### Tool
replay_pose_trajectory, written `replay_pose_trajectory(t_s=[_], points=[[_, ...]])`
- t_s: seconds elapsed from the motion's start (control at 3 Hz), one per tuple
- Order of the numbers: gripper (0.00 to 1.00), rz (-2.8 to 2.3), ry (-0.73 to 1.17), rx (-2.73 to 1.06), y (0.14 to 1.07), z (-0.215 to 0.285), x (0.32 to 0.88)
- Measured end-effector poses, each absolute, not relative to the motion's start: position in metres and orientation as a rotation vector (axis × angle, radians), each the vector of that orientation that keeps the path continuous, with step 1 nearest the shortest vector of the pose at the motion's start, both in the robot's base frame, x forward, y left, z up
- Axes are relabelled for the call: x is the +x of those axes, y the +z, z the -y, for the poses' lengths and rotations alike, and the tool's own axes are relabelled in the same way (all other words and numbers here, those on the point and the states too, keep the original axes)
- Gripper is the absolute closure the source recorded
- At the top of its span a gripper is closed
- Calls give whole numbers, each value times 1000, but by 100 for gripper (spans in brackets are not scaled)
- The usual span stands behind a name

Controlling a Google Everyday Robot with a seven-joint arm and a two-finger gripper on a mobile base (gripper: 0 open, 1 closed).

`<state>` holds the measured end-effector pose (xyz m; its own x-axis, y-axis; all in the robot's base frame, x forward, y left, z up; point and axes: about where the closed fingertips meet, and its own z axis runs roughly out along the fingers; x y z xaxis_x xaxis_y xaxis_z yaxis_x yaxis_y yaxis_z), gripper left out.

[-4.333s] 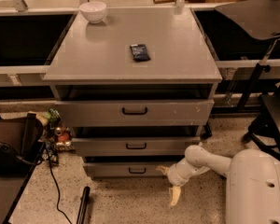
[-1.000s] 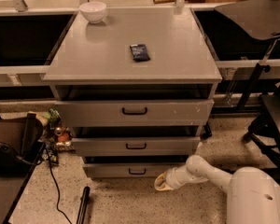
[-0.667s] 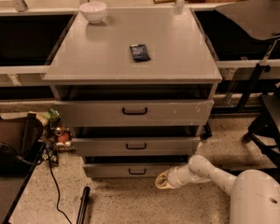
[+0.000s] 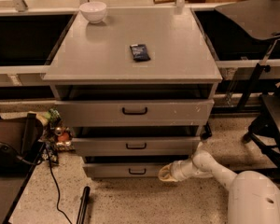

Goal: Open bottom drawer

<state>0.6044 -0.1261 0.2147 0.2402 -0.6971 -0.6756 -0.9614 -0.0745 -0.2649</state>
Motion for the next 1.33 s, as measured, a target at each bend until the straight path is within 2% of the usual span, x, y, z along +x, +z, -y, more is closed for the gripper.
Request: replay_pose_trajectory(t_s=[0.33, 0.67, 1.33], points=[[15, -1524, 492, -1833, 215, 127, 607], [0, -1524, 492, -1833, 215, 127, 607], [0, -1553, 488, -1823, 212, 126, 608]])
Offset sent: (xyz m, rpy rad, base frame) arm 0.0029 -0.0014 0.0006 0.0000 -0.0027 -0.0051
